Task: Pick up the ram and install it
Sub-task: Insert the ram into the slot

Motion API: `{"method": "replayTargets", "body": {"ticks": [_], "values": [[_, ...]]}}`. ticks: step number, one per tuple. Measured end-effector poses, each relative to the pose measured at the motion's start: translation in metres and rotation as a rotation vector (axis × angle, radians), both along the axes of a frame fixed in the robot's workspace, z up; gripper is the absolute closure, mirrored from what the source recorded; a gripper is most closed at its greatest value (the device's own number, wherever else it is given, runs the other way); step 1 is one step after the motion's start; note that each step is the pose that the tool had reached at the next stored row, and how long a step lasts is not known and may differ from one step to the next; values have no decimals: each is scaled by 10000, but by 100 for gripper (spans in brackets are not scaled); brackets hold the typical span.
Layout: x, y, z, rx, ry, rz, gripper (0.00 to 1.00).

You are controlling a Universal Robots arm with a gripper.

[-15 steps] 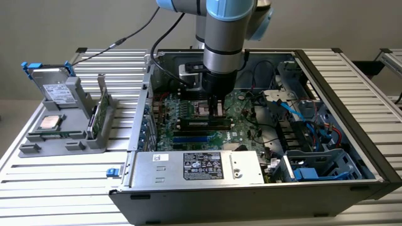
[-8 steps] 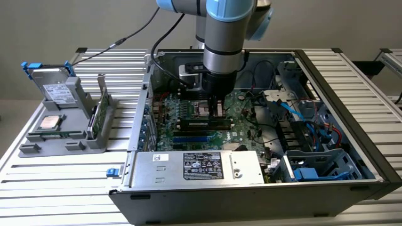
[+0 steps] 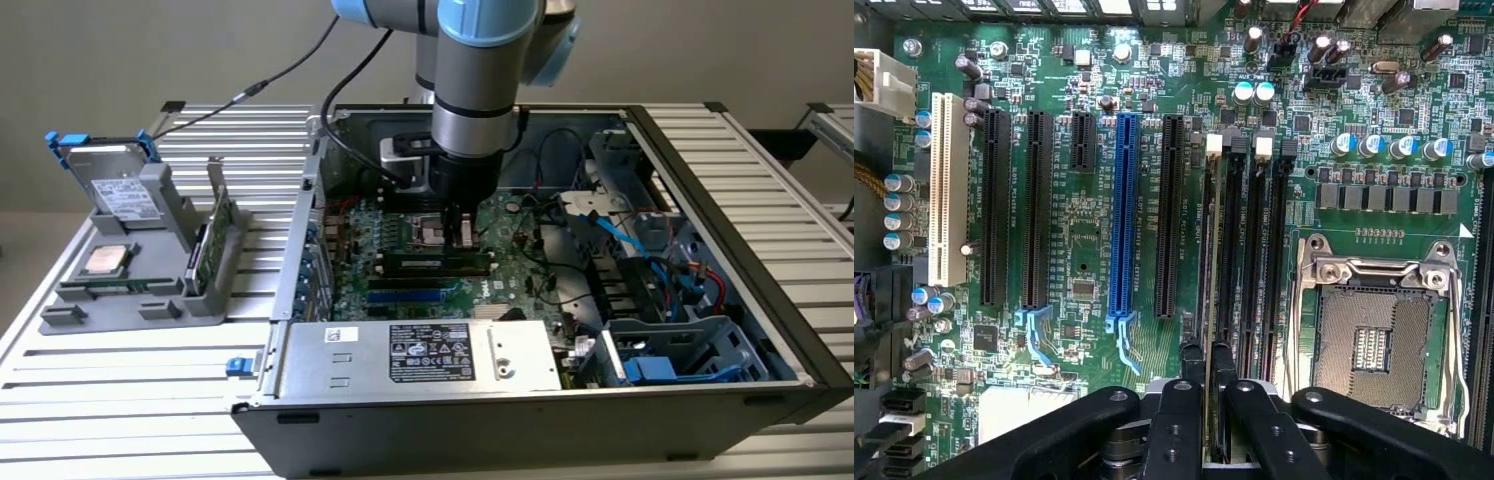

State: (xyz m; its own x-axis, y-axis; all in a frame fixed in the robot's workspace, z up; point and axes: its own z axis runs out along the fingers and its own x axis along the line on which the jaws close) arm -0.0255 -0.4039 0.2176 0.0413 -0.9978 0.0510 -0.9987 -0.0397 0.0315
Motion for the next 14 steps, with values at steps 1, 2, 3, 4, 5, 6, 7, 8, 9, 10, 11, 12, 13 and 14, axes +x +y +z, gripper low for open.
{"method": "replayTargets", "body": {"ticks": [1, 2, 3, 4, 5, 6, 7, 8, 9, 10, 11, 12, 13, 14], "values": [[0, 0, 0, 0, 0, 0, 86], [0, 0, 0, 1, -1, 0, 86], [0, 0, 0, 0, -1, 0, 84], [0, 0, 0, 0, 0, 0, 78], [0, 0, 0, 0, 0, 0, 78], [0, 0, 0, 0, 0, 0, 72], [0, 0, 0, 0, 0, 0, 66], [0, 0, 0, 1, 0, 0, 66], [0, 0, 0, 0, 0, 0, 60], [-1, 0, 0, 0, 0, -1, 60], [-5, 1, 4, -2, 1, -2, 60], [-12, 1, 11, 0, 1, -1, 54], [-22, 1, 27, 1, 0, 0, 54], [-34, 1, 49, 0, 0, 0, 54]]}}
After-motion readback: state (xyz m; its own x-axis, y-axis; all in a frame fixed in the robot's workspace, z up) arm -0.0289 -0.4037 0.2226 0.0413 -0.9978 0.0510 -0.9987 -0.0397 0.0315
